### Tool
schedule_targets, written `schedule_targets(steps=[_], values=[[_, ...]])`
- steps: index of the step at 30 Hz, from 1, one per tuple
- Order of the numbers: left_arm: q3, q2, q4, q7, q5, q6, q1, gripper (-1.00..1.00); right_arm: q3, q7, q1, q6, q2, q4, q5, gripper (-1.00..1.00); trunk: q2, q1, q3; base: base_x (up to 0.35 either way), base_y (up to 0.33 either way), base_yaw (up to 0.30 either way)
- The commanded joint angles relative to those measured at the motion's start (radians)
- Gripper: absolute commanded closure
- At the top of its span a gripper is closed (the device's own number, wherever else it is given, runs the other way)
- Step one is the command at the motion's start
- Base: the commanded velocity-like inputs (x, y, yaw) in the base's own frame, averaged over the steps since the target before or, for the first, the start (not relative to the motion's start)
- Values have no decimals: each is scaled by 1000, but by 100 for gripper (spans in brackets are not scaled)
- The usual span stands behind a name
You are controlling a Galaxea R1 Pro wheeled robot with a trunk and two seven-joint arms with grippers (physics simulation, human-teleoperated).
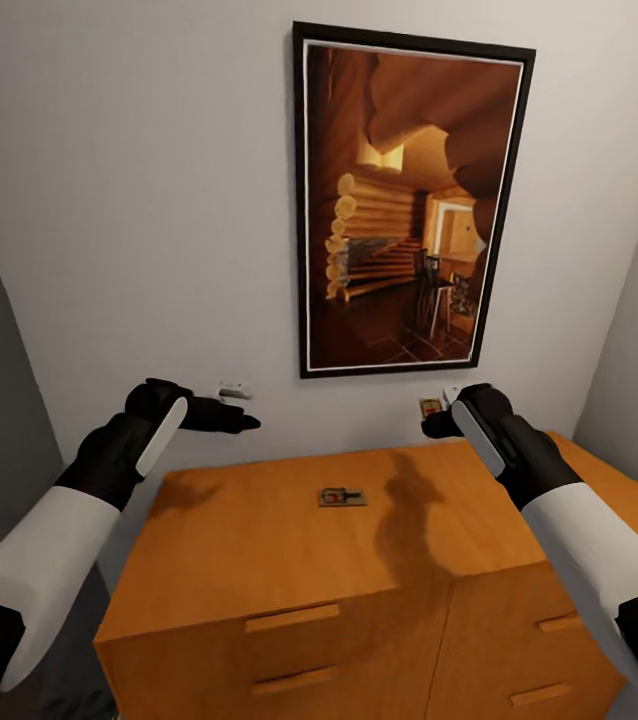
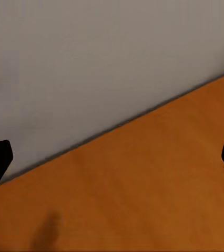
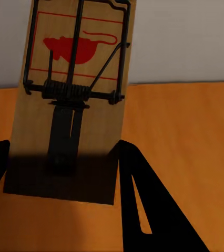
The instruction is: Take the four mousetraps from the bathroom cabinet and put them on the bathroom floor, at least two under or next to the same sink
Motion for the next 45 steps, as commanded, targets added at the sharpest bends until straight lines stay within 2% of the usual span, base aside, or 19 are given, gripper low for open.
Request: schedule_targets(steps=[1,7,13,19,23,45], values=[[-2,1,-1,-27,-6,2,-1,-100,4,-11,-2,2,-1,0,-14,100,-1,0,-1,208,305,-219],[-5,-4,1,-101,-13,-2,-1,-100,4,-13,-2,2,-1,0,-13,100,-1,0,3,215,284,-252],[-15,-8,0,-119,-13,-2,-1,-100,3,-15,-2,2,-8,1,-12,100,-1,0,6,148,140,-269],[-18,-11,1,-123,-14,-2,-1,-100,4,-15,-2,2,-40,3,-11,100,-1,0,10,22,18,-272],[-18,-11,1,-123,-14,-2,-1,-100,4,-14,-2,2,-47,3,-11,100,-1,0,13,5,4,-273],[-19,-10,1,-123,-18,-2,-1,-100,4,-13,-2,2,-50,35,-11,100,-1,0,28,0,0,-273]])
